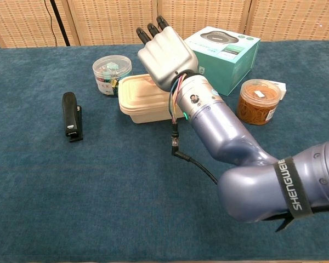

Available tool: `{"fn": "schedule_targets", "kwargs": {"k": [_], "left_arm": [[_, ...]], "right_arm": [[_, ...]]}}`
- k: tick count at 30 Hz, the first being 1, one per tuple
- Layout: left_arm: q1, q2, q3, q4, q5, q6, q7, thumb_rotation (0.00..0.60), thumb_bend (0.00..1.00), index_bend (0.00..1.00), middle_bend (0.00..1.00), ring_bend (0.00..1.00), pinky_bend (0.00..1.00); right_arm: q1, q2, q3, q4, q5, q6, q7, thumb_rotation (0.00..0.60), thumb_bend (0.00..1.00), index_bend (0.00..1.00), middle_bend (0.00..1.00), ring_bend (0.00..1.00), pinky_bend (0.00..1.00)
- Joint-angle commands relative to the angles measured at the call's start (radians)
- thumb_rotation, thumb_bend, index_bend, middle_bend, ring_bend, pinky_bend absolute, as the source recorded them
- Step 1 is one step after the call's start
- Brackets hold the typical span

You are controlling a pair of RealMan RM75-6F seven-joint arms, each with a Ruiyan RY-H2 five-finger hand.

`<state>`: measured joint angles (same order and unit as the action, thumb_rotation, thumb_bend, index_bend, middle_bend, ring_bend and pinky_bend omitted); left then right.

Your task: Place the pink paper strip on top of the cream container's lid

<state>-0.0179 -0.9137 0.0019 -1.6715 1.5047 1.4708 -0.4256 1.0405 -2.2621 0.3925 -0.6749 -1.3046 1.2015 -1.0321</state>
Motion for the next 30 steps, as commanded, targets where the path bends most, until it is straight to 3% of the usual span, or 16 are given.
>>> {"fn": "schedule_targets", "kwargs": {"k": [1, 10, 16, 22, 25, 27, 30], "left_arm": [[0.001, 0.001, 0.0, 0.001, 0.0, 0.002, -0.003, 0.6, 0.0, 0.0, 0.0, 0.0, 0.0], [0.005, -0.001, 0.004, 0.002, 0.011, 0.01, 0.001, 0.6, 0.0, 0.0, 0.0, 0.0, 0.0], [0.004, -0.003, 0.006, 0.002, 0.017, 0.009, 0.006, 0.6, 0.0, 0.0, 0.0, 0.0, 0.0], [0.0, -0.004, 0.008, 0.002, 0.023, 0.005, 0.011, 0.6, 0.0, 0.0, 0.0, 0.0, 0.0], [-0.003, -0.005, 0.007, 0.006, 0.031, 0.007, 0.013, 0.6, 0.0, 0.0, 0.0, 0.0, 0.0], [-0.006, -0.007, 0.005, 0.007, 0.032, 0.008, 0.017, 0.6, 0.0, 0.0, 0.0, 0.0, 0.0], [-0.019, -0.019, 0.005, 0.001, 0.041, -0.006, 0.045, 0.6, 0.0, 0.0, 0.0, 0.0, 0.0]], "right_arm": [[-0.005, 0.007, -0.005, -0.015, 0.006, -0.007, -0.003, 0.6, 0.52, 0.42, 0.0, 0.0, 0.0], [-0.043, 0.064, -0.044, -0.155, -0.01, 0.021, -0.04, 0.6, 0.51, 0.35, 0.0, 0.0, 0.0], [-0.074, 0.143, -0.055, -0.314, -0.027, 0.057, -0.081, 0.6, 0.51, 0.3, 0.0, 0.0, 0.0], [-0.127, 0.285, -0.061, -0.535, -0.052, 0.101, -0.089, 0.6, 0.51, 0.26, 0.0, 0.0, 0.0], [-0.171, 0.405, -0.085, -0.664, -0.079, 0.114, -0.065, 0.6, 0.51, 0.25, 0.0, 0.0, 0.0], [-0.188, 0.456, -0.091, -0.71, -0.084, 0.115, -0.053, 0.6, 0.47, 0.24, 0.0, 0.0, 0.0], [-0.23, 0.565, -0.1, -0.787, -0.094, 0.121, 0.001, 0.6, 0.24, 0.19, 0.0, 0.0, 0.0]]}}
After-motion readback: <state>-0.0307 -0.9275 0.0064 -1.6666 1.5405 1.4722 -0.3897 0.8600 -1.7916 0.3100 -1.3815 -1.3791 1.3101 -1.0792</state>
